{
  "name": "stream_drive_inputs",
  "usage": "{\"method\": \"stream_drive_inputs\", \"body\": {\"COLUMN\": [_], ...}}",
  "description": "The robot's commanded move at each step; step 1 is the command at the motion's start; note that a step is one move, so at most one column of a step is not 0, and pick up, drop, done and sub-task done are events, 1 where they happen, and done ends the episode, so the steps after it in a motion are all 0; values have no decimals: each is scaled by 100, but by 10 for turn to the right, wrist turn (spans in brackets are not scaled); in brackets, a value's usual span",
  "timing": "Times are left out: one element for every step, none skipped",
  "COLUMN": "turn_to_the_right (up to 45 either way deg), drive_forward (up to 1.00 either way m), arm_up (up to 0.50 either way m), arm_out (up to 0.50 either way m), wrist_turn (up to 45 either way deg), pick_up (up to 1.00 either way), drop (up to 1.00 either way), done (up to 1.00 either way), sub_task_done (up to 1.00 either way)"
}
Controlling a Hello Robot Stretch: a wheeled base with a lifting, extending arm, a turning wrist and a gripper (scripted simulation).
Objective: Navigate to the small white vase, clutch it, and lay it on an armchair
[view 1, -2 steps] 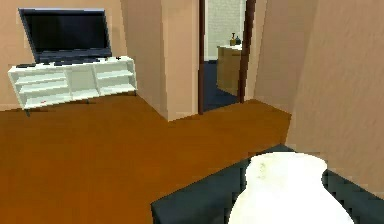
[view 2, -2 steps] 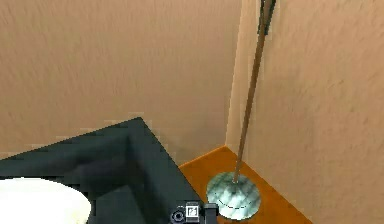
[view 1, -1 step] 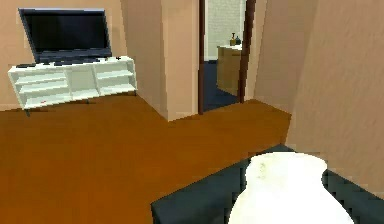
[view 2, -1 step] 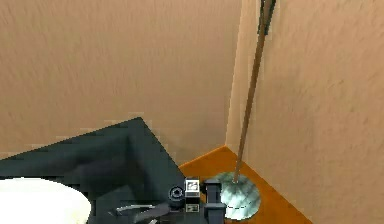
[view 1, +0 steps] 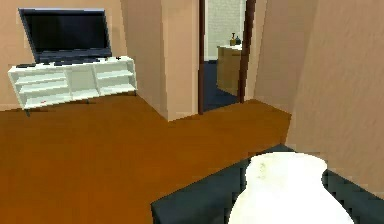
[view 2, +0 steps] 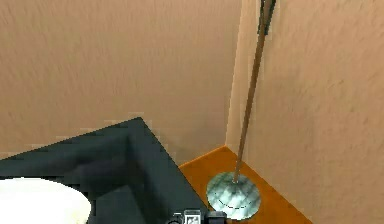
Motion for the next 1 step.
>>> {"method": "stream_drive_inputs", "body": {"turn_to_the_right": [0], "drive_forward": [0], "arm_up": [0], "arm_out": [0], "wrist_turn": [0], "pick_up": [0], "drop": [0], "done": [100], "sub_task_done": [0]}}
